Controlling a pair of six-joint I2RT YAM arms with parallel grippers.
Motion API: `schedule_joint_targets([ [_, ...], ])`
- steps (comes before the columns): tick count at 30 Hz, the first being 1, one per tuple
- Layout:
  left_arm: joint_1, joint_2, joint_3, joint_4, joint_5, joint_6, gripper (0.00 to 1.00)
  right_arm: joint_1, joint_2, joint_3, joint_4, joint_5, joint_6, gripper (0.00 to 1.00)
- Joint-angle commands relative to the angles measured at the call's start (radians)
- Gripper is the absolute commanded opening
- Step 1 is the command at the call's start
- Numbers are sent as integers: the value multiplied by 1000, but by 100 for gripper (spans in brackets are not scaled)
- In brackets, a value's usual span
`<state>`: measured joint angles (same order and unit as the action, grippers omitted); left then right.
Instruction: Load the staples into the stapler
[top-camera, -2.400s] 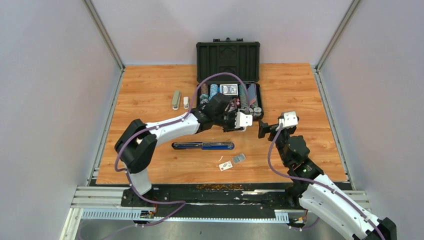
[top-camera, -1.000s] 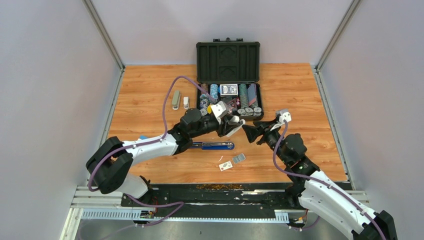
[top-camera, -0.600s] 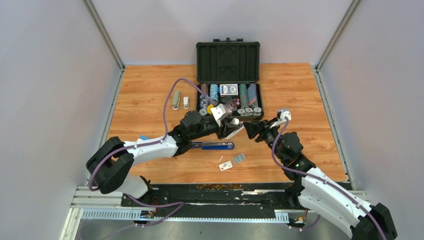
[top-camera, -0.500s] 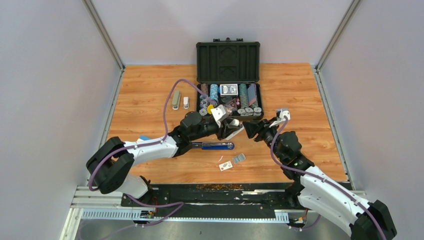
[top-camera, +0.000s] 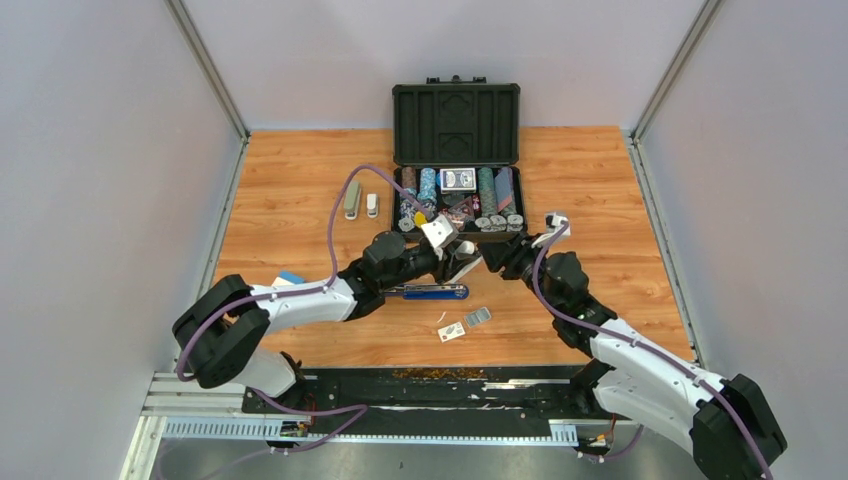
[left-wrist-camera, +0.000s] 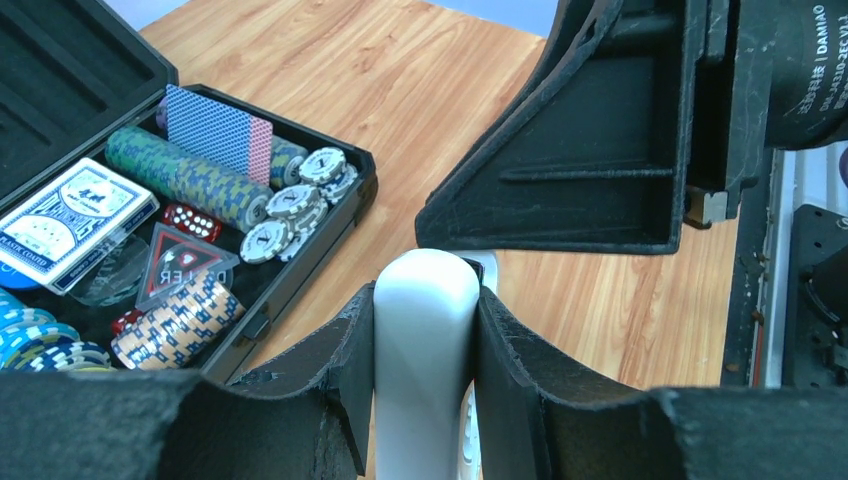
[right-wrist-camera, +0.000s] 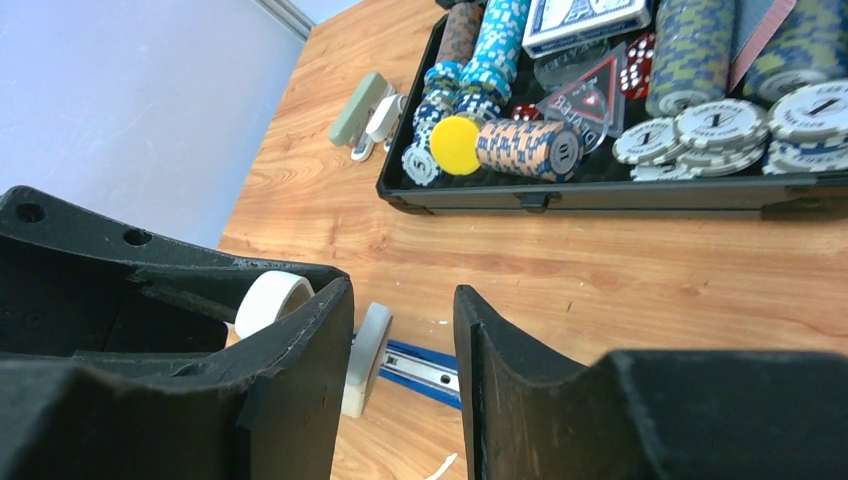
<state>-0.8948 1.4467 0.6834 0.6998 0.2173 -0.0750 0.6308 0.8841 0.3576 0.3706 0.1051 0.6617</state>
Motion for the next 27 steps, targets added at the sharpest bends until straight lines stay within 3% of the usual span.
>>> schedule_joint_targets([
  [1, -29, -45, 24, 164, -65, 23, 6, 18, 34, 55, -49, -35, 73, 42],
  [6, -37, -38, 30, 156, -111, 24, 6, 46, 56, 78, -67, -27, 79, 42],
  [12, -37, -45, 28, 166, -144, -7, 6, 53, 67, 68, -86, 21, 108, 29],
  [20, -38, -67, 1, 227, -214, -69, 5, 54, 89, 62, -120, 46, 145, 25],
  [22, -38, -64, -4, 257, -211, -92, 5, 55, 99, 65, -119, 44, 148, 19],
  [25, -38, -61, -10, 291, -194, -117, 5, 55, 107, 66, -114, 44, 150, 2],
  [27, -38, -72, -23, 305, -196, -124, 5, 54, 90, 63, -120, 59, 148, 0],
])
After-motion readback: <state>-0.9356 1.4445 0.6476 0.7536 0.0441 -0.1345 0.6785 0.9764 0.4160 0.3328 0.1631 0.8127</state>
